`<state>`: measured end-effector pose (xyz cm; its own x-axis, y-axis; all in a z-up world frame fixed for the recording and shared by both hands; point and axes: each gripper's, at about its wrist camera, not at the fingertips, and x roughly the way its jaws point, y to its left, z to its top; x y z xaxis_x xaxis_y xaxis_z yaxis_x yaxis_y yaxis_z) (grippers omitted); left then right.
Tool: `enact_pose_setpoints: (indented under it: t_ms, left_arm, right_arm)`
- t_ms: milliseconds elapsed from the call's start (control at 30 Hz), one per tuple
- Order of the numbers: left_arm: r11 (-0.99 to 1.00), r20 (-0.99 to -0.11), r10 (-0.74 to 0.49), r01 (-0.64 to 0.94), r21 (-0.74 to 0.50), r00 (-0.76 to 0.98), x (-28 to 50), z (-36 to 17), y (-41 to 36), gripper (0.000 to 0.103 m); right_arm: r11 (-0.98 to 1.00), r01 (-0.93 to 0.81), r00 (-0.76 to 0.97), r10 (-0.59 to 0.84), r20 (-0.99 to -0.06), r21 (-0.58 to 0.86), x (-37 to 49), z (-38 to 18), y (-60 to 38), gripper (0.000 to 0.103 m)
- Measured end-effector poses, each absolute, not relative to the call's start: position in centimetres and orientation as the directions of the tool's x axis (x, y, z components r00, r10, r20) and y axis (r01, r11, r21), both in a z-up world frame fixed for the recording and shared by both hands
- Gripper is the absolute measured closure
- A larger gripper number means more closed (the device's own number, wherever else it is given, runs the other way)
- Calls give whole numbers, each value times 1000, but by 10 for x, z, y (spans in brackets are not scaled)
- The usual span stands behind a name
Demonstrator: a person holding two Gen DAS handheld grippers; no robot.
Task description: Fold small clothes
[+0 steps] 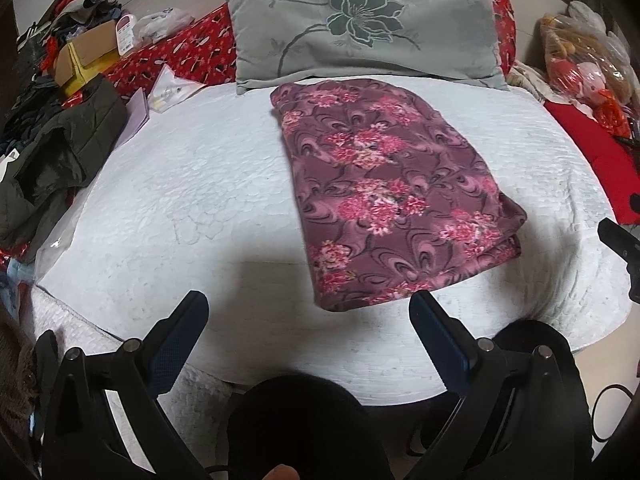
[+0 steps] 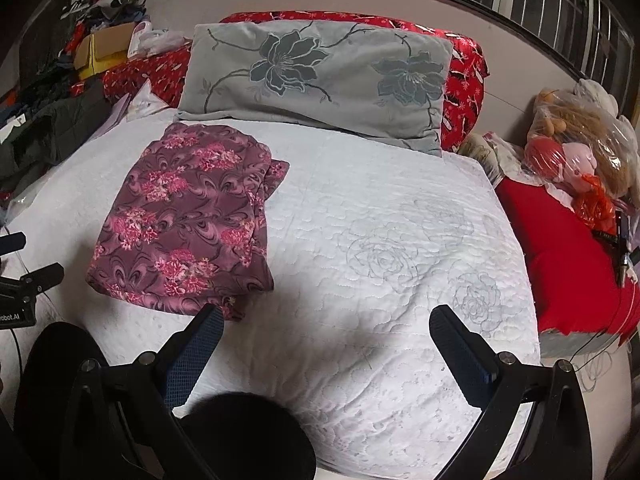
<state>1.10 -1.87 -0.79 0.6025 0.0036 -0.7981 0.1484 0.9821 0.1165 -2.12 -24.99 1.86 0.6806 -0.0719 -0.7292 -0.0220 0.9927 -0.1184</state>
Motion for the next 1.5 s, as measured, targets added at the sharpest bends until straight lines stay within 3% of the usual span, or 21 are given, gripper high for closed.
enact_pose_setpoints:
  t_ms: [1500]
  left_arm:
    - [965, -770, -93, 248, 87, 632, -16, 5, -43, 1]
  right_arm:
    - [993, -55, 710, -37, -703, -108, -40, 30, -246, 0]
